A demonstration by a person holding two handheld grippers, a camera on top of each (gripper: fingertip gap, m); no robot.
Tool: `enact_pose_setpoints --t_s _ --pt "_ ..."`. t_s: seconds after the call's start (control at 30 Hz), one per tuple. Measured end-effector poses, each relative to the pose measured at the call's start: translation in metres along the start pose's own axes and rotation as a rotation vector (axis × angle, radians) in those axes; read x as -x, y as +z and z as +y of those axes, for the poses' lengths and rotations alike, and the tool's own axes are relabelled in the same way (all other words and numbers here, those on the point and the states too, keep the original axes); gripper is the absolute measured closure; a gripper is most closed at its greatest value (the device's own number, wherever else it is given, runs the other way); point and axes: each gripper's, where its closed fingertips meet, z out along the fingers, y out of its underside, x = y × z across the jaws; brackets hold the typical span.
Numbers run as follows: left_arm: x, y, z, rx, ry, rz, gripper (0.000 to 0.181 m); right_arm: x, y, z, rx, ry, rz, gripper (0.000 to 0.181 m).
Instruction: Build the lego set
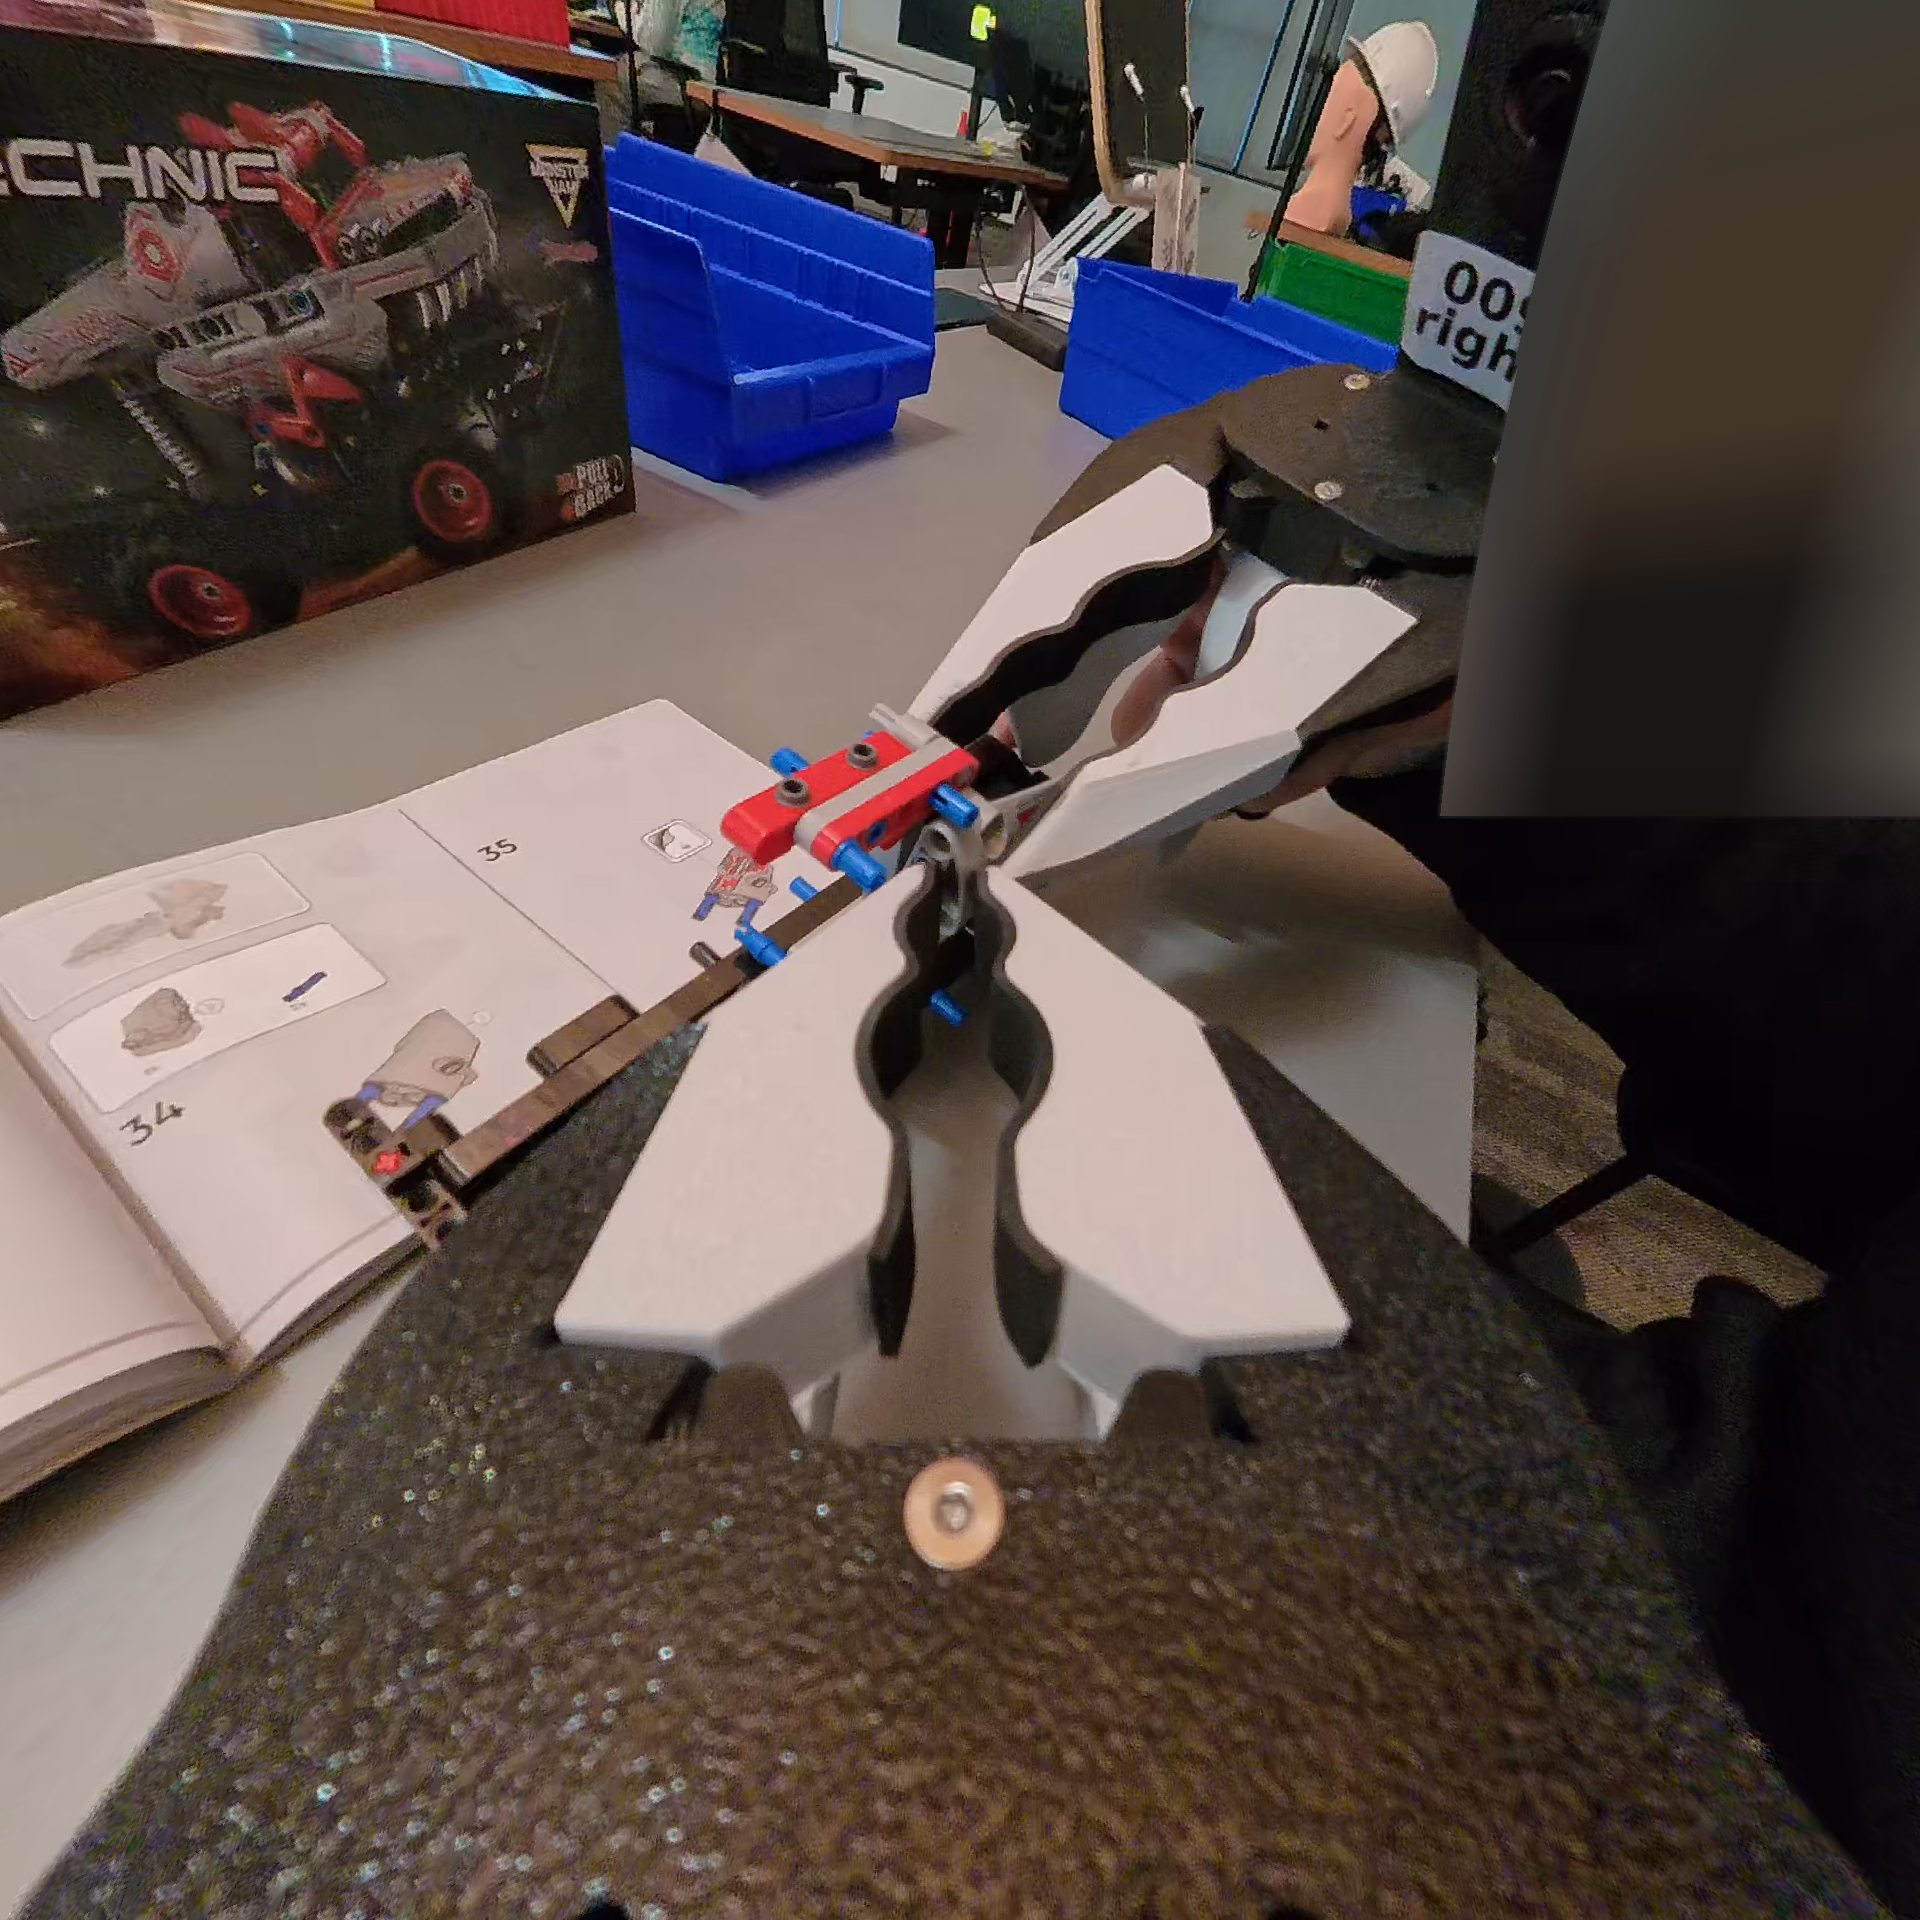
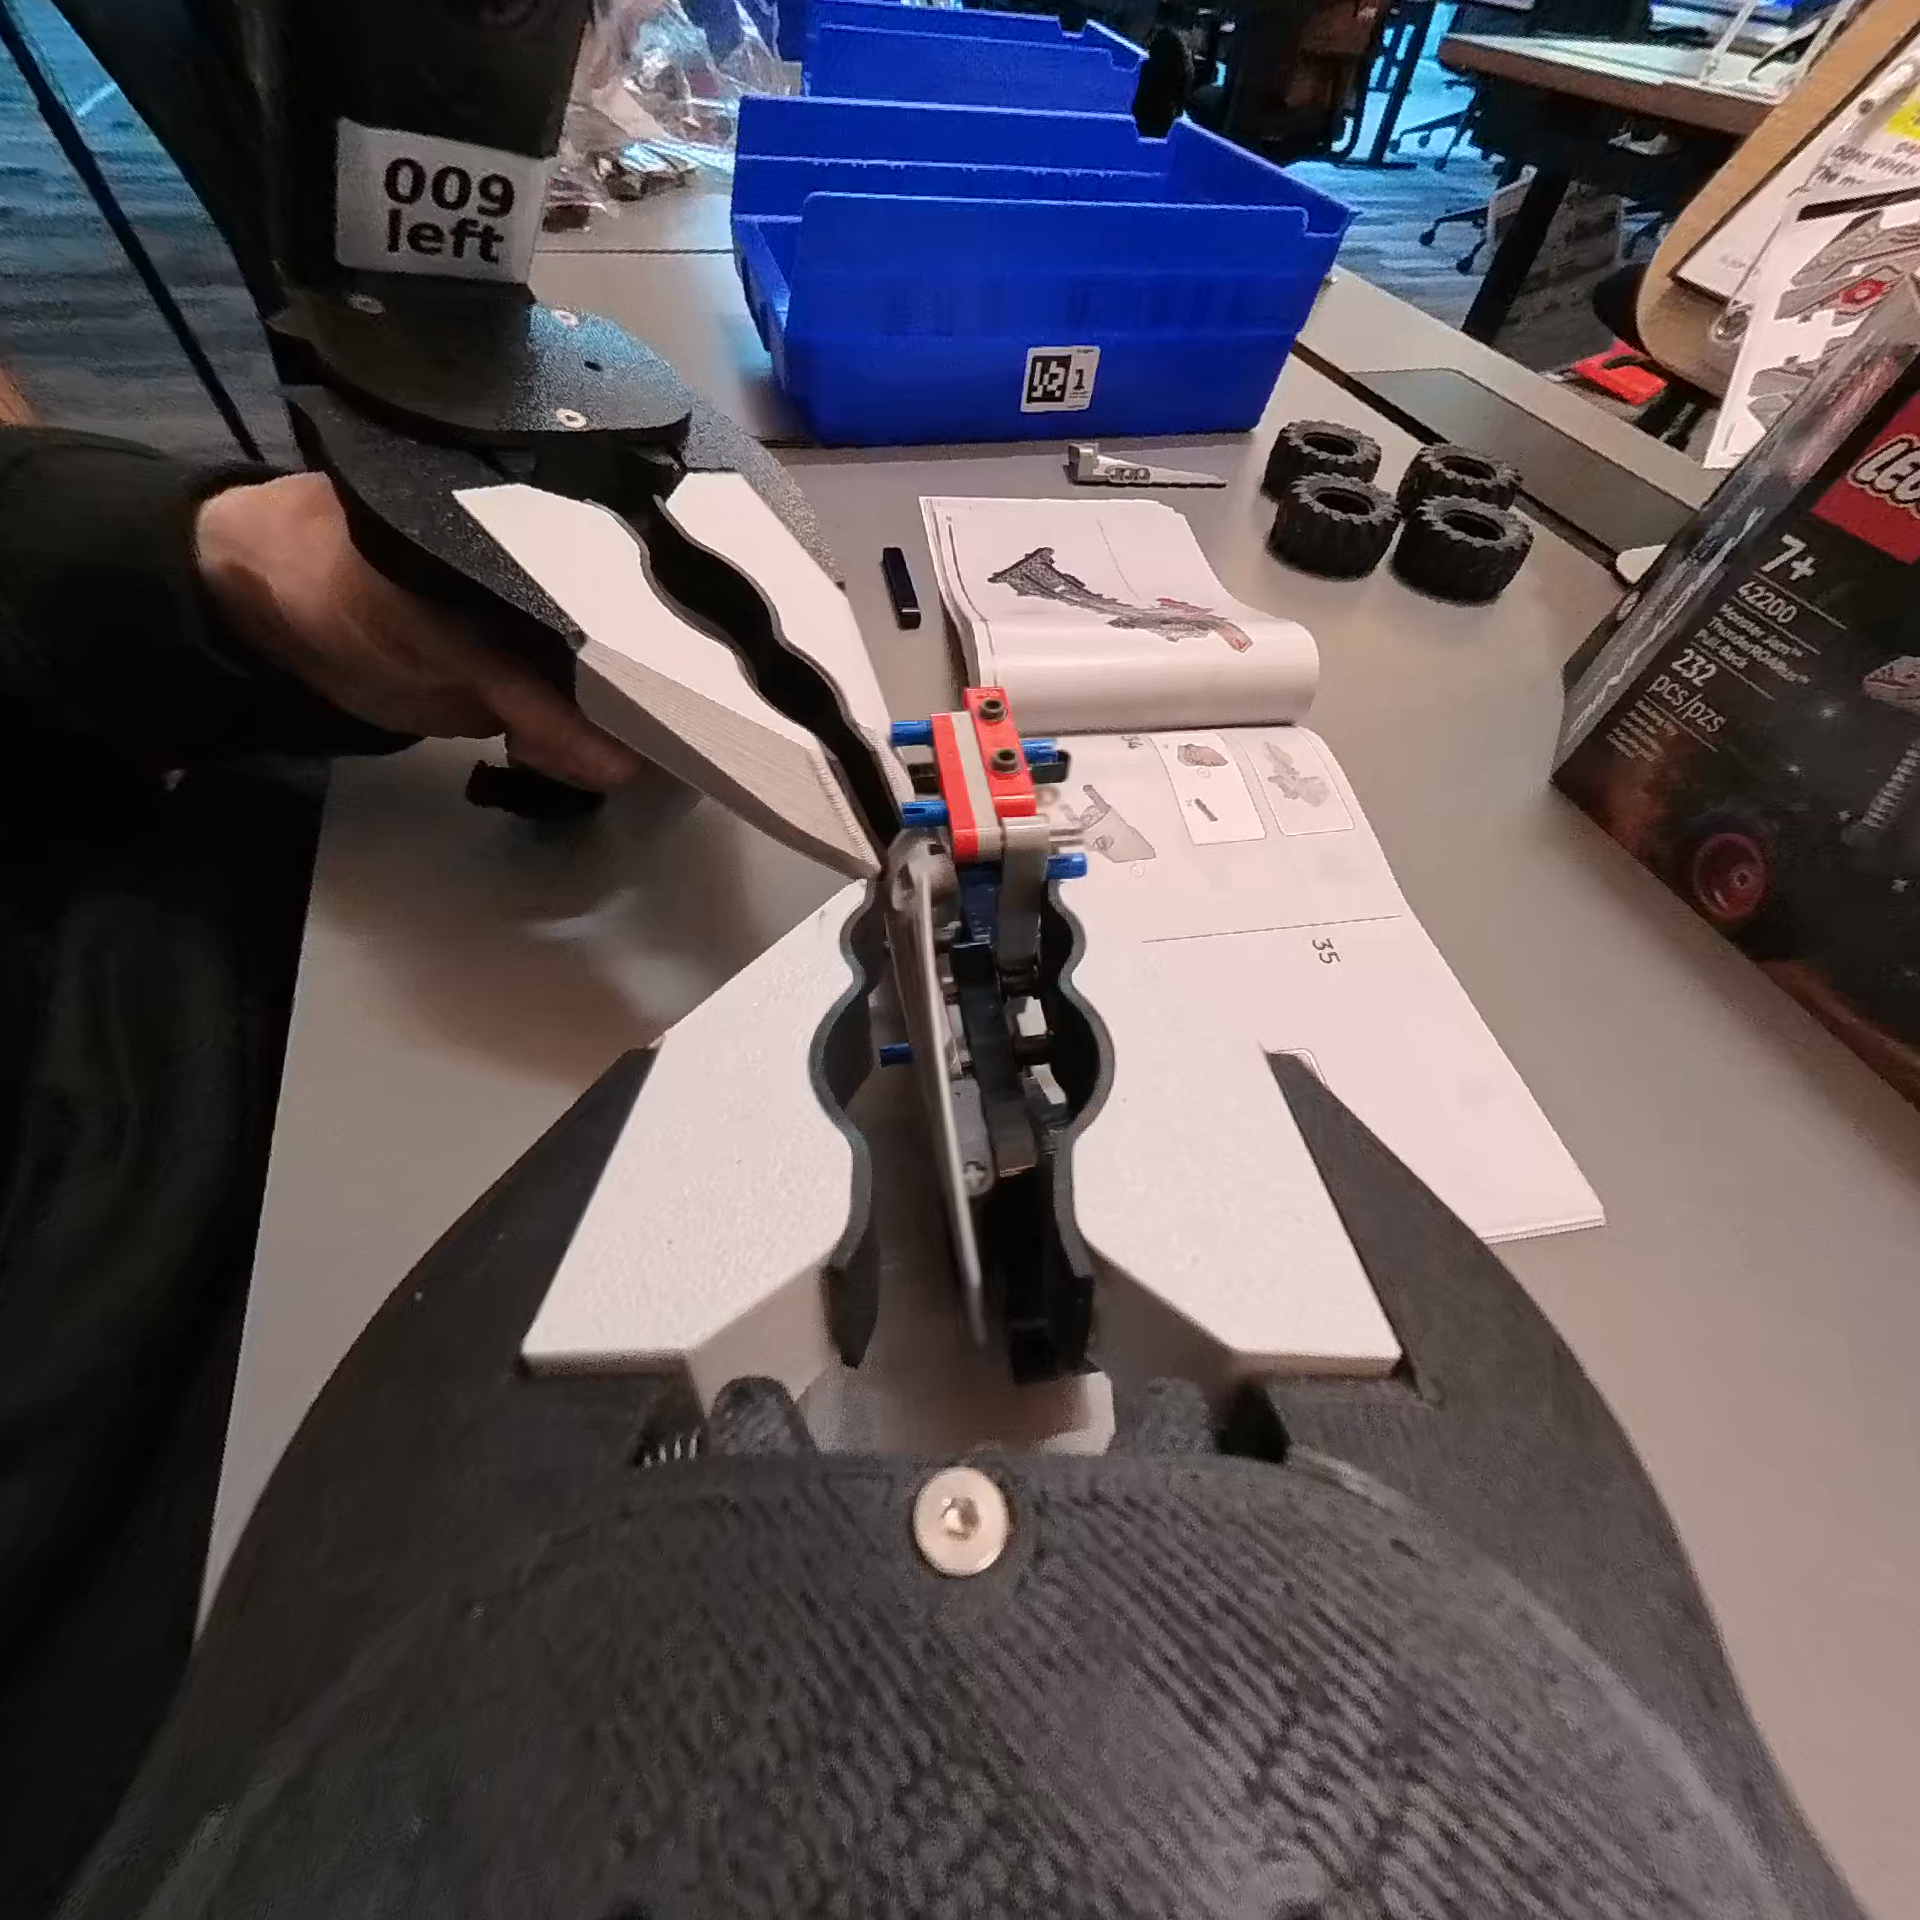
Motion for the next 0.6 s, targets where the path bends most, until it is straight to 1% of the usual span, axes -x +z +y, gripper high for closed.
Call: enact_pose_setpoints --t_s 0.07,0.17,0.6 --pt "0.0024 -0.0002 0.0000 0.003 0.007 -0.006 0.179 -0.0003 0.0023 -0.0001 0.000 0.002 0.011 0.151" --pt "0.0029 -0.0011 0.0003 0.002 -0.002 0.007 0.179 -0.0012 0.0024 0.0000 -0.002 0.005 0.012 0.154" --pt "0.0076 -0.0063 0.0014 0.028 -0.015 0.036 0.179 0.0005 0.0061 -0.0013 -0.007 -0.006 0.045 0.153"
